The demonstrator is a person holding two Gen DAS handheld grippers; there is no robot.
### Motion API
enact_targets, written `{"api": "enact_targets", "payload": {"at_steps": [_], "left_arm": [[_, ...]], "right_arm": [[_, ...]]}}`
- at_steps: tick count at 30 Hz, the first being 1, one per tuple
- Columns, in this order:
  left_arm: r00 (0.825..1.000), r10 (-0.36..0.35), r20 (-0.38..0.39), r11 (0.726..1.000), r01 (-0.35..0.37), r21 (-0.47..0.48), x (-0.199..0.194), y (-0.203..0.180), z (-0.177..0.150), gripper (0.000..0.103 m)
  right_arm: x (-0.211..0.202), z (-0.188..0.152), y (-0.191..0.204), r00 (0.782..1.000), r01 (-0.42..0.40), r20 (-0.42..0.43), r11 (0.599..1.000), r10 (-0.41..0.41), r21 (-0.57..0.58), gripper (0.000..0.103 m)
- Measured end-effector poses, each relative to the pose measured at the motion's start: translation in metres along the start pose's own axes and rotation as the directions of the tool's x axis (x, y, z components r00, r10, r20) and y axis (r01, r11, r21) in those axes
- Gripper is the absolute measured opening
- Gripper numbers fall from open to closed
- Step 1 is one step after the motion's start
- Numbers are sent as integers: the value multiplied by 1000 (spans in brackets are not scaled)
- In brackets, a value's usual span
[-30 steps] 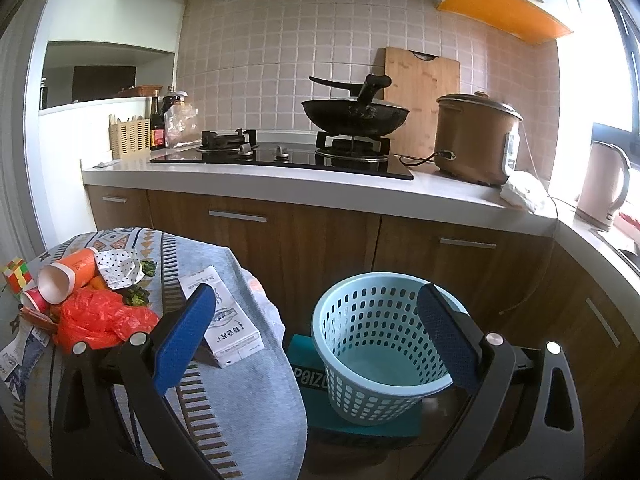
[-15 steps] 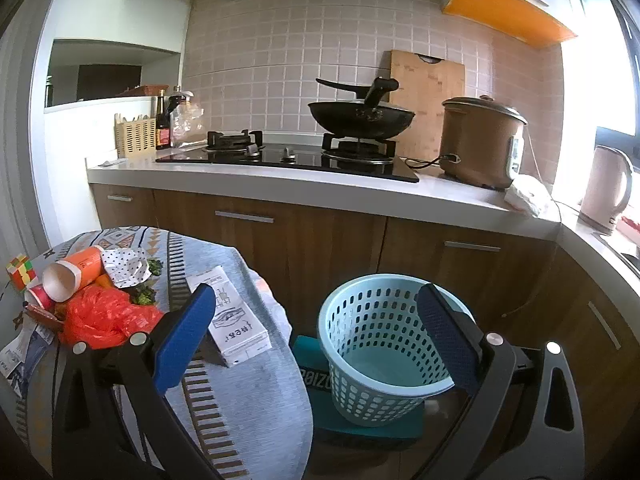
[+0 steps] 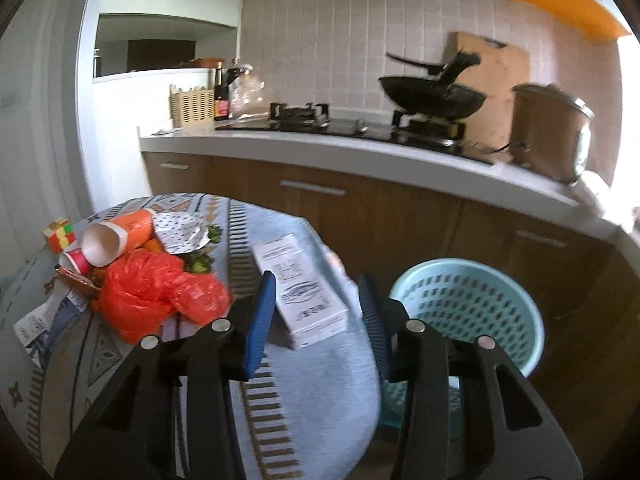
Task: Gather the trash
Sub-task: 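Grasp a white milk carton with the right tool while the left tool grasps another carton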
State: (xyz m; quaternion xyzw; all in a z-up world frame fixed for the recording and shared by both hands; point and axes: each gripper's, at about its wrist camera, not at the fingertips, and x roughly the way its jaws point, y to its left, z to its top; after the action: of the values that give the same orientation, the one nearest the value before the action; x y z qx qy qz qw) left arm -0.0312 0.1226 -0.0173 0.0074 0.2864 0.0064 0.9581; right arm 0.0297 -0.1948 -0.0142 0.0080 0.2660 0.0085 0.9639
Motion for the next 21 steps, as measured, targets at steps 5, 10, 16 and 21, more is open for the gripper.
{"api": "enact_targets", "payload": {"at_steps": [5, 10, 16, 21], "left_arm": [[994, 19, -109, 1000, -16, 27, 31, 0, -18, 95], [970, -17, -242, 996, -5, -91, 78, 14, -26, 88], [954, 1, -299, 994, -34, -104, 99, 17, -25, 79], [953, 27, -303, 994, -57, -89, 103, 12, -21, 60]], "right_arm": [[18, 2, -12, 999, -35, -8, 999, 35, 8, 82], [46, 4, -24, 995, -73, -72, 997, 73, -6, 82], [87, 3, -18, 980, -121, -168, 991, 111, -52, 83], [120, 3, -7, 958, -172, -246, 982, 149, -76, 83]]}}
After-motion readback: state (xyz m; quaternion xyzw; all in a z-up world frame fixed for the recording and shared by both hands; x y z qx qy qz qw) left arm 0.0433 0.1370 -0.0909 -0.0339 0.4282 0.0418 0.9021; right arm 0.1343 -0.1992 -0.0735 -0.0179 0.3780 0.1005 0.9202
